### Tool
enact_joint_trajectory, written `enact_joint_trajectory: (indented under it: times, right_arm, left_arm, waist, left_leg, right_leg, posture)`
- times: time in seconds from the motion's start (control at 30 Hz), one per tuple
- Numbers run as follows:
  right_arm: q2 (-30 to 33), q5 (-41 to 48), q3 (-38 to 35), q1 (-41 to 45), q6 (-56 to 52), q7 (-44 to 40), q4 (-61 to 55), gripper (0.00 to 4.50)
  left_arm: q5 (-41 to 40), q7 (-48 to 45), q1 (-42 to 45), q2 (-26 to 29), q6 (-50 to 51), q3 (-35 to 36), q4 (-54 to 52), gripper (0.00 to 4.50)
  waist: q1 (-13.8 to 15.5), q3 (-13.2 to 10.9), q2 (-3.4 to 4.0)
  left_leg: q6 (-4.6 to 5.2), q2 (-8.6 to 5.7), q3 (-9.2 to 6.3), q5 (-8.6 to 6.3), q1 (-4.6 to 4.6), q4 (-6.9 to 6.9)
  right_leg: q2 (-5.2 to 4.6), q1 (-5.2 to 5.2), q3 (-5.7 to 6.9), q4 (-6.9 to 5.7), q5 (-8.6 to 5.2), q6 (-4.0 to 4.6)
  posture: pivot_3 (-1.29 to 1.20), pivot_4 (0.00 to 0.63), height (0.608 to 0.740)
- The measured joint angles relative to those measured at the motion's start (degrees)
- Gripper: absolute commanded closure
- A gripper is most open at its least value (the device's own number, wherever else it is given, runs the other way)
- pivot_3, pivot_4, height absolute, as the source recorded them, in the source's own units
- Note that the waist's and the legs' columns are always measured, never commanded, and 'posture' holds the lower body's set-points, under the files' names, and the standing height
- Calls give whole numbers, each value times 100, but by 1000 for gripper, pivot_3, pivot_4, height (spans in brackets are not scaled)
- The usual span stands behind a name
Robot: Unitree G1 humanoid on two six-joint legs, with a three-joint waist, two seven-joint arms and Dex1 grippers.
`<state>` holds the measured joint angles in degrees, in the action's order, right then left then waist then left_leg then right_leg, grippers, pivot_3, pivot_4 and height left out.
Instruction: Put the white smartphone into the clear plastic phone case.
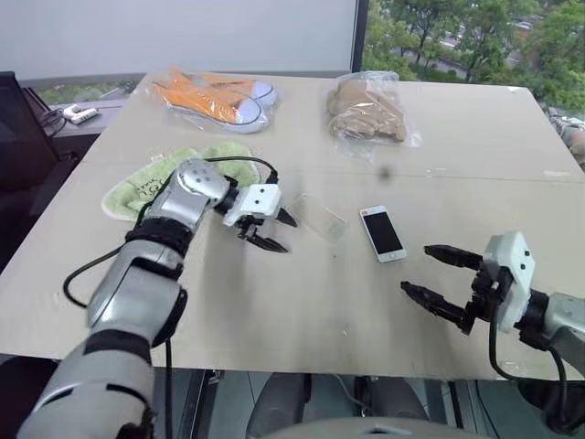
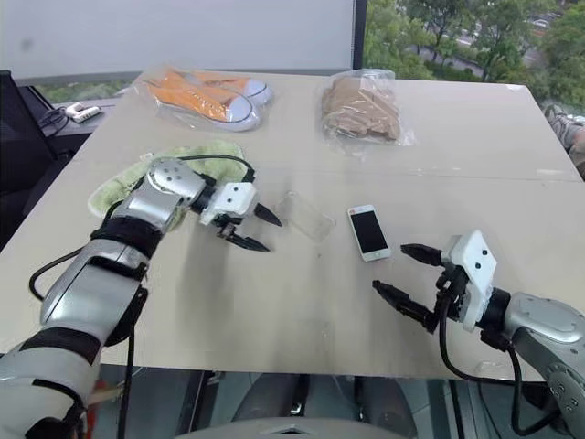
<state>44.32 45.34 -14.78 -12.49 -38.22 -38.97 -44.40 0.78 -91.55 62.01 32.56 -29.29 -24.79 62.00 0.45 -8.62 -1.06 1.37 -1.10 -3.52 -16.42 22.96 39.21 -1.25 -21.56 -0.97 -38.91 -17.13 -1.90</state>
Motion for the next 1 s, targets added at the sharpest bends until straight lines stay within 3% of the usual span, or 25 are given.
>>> enact_joint_trajectory:
  times: [0.3,0.47,0.6,0.7,0.87,1.0]
  right_arm:
    - [23,64,-27,-160,-42,137,-194,0]
    - [22,129,29,-95,-100,258,-280,0]
    - [25,270,34,50,-193,355,-309,0]
    - [26,312,42,123,-256,433,-312,0]
    - [26,378,64,230,-340,536,-339,0]
    - [27,434,65,263,-402,589,-401,0]
  left_arm:
    - [909,868,440,-329,-875,2,972,1471]
    - [1199,1463,534,-474,-622,53,1117,1471]
    - [1342,1308,568,-539,-109,52,1142,1471]
    - [1505,1162,675,-594,313,0,1171,2218]
    - [1664,1255,698,-711,643,-32,1180,4340]
    - [1696,1301,683,-736,652,77,1182,4449]
  waist:
    - [-116,-1,-5]
    - [-87,4,-5]
    - [-106,11,-3]
    - [-122,12,-2]
    - [-118,36,31]
    - [-116,40,29]
  left_leg:
    - [1,1,-1,0,-5,0]
    - [1,1,-13,0,-27,1]
    - [3,0,-12,0,-70,0]
    - [3,0,-7,-1,-98,-7]
    - [3,5,-11,-1,-121,-11]
    - [3,7,-8,-1,-119,-10]
  right_leg:
    - [0,2,-2,-5,-1,-2]
    - [0,25,6,-11,0,-4]
    - [3,67,7,-7,0,-5]
    - [7,91,-1,-2,-2,-7]
    - [10,113,-4,-6,-2,-8]
    - [10,114,-6,-4,-2,-8]
  posture:
    - [0,150,740]
    - [0,150,740]
    - [0,150,740]
    - [0,150,740]
    - [0,150,740]
    - [0,150,740]
